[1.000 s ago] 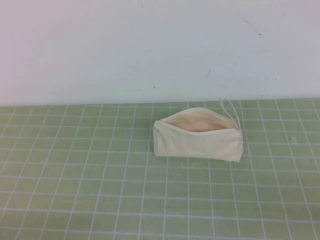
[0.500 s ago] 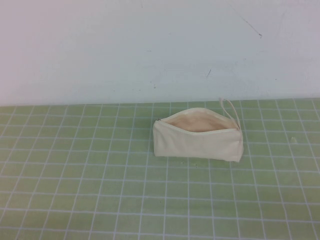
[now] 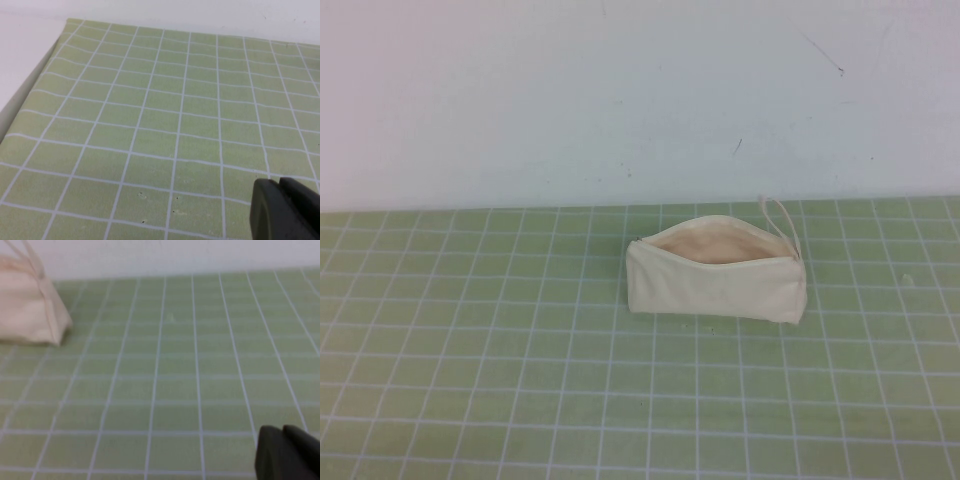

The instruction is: Put eraser into pencil case

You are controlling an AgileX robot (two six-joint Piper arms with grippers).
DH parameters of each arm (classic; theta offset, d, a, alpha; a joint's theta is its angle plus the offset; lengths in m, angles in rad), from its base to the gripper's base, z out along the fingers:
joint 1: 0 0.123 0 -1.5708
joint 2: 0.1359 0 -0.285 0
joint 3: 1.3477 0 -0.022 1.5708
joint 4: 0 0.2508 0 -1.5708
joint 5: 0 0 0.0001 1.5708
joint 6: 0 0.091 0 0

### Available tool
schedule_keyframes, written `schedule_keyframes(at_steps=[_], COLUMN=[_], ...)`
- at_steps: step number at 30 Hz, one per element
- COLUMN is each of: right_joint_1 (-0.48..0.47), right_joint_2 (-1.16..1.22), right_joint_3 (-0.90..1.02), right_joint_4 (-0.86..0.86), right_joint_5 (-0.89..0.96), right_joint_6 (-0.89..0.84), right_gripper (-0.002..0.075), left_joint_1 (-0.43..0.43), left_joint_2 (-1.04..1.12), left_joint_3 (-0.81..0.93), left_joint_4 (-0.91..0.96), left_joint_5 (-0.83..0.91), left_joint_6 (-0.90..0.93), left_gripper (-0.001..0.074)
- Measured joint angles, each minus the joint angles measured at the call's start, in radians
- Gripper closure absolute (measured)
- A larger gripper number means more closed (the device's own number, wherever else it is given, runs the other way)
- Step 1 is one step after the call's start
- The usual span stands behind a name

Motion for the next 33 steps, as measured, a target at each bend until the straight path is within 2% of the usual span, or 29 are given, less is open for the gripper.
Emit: schedule_keyframes(at_steps=[33], right_joint_1=[0.0], right_joint_2=[0.0], right_joint_3=[-0.002], right_joint_4=[-0.022], right_joint_5=[0.039], right_joint_6=[0.025], right_gripper=[0.0727], left_joint_1=[0.0], left_joint_2=[0.0], left_joint_3=[0.0], left_joint_4=[0.0], left_joint_5=[0.0], left_joint_6=[0.0], left_gripper=[0.0736])
